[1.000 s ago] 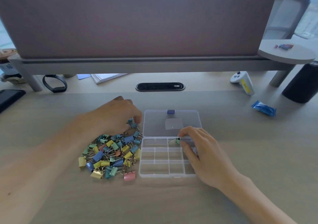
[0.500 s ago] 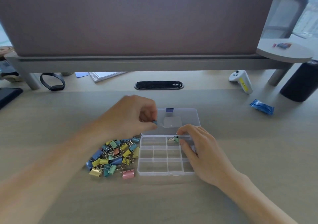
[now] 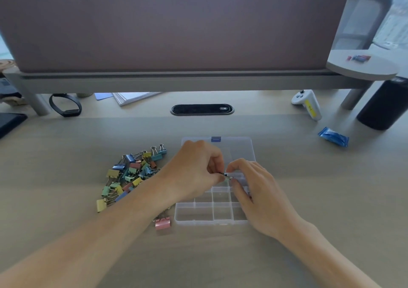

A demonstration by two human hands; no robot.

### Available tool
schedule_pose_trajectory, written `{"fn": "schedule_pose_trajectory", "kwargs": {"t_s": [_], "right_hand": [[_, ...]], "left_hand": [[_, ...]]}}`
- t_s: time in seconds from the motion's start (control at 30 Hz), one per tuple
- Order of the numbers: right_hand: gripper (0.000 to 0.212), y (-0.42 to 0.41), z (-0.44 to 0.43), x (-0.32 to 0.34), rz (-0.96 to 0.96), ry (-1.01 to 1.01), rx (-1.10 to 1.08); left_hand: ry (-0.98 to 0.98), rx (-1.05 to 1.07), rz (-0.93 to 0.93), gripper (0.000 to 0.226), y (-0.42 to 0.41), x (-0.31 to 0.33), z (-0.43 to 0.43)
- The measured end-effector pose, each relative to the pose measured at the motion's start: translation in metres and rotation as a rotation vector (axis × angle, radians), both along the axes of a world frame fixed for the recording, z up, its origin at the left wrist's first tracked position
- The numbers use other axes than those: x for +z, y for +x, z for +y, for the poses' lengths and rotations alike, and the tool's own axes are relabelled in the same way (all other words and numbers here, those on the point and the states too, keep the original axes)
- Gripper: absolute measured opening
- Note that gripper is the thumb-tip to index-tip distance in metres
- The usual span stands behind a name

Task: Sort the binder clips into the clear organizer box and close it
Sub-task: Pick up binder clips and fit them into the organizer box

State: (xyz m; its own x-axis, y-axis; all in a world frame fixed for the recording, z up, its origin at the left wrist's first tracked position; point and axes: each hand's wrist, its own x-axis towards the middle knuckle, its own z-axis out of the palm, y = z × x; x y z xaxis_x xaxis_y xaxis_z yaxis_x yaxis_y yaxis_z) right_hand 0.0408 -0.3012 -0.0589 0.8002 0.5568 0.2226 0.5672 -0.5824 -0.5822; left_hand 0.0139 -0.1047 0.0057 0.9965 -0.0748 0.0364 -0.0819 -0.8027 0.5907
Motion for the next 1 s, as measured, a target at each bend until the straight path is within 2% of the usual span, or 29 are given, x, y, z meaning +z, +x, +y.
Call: {"fn": "schedule_pose_trajectory", "kwargs": {"t_s": [0.1, 0.23, 0.6, 0.83, 1.0], "right_hand": [[0.021, 0.001, 0.0, -0.001, 0.001, -0.008, -0.001], [0.018, 0.0, 0.0, -0.001, 0.002, -0.004, -0.006], [0.02, -0.001, 0.001, 0.004, -0.049, -0.016, 0.035], [0.019, -0.001, 0.001, 0.004, -0.033, -0.03, 0.008], [0.015, -0.002, 0.002, 0.005, -0.046, -0.034, 0.003]], "left_hand": [[0.09, -0.002, 0.009, 0.007, 0.002, 0.001, -0.004], [0.105, -0.003, 0.04, 0.007, 0.002, 0.004, 0.0], [0.311, -0.063, -0.029, 0.014, 0.001, 0.008, -0.011], [0.153, -0.06, 0.017, 0.012, 0.001, 0.005, -0.005], [0.123, -0.055, 0.036, 0.018, 0.001, 0.007, -0.001]]}}
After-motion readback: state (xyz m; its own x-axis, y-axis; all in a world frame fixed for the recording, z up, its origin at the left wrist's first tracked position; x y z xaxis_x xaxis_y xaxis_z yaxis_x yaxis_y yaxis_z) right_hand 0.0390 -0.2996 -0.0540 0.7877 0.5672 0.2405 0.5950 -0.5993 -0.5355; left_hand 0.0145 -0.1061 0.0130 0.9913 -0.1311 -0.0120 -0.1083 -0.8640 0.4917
